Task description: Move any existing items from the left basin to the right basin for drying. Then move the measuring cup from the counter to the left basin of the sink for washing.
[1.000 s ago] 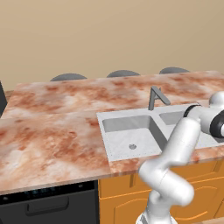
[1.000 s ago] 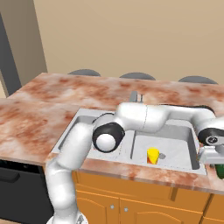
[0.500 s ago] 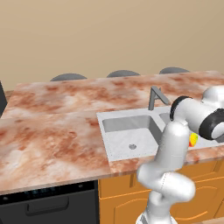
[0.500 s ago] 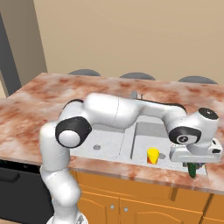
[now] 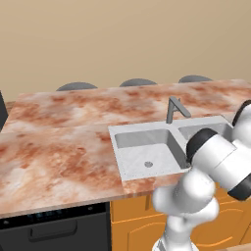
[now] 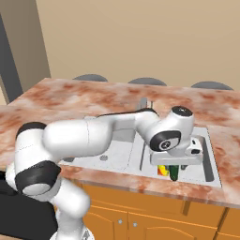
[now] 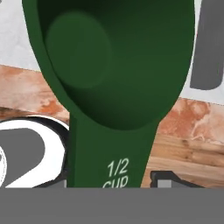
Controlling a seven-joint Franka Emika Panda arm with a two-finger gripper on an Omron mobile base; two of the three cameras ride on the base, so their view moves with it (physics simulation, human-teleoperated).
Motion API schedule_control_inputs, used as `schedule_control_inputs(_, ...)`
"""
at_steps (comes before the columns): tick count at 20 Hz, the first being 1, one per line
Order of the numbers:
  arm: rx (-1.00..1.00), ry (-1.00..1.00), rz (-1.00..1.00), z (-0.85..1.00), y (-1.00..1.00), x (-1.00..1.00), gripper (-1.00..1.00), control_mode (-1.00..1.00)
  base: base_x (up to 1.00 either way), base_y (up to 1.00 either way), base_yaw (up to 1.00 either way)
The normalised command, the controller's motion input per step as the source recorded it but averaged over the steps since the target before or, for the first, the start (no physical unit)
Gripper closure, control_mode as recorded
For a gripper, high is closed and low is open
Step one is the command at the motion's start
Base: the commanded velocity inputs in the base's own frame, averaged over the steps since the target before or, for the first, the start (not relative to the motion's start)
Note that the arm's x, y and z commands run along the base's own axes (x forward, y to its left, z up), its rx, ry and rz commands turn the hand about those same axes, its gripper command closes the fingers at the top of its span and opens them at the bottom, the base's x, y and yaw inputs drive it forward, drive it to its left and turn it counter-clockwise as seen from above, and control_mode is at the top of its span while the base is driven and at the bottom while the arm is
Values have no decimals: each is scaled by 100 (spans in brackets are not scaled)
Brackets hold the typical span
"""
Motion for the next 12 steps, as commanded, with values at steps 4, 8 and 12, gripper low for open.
schedule_control_inputs(4,-2,8,0,31,100,12,100,-100,0,0,0)
schedule_control_inputs(8,-1,13,0,20,100,21,100,-100,0,0,0)
schedule_control_inputs(12,0,16,0,18,100,32,100,-100,0,0,0)
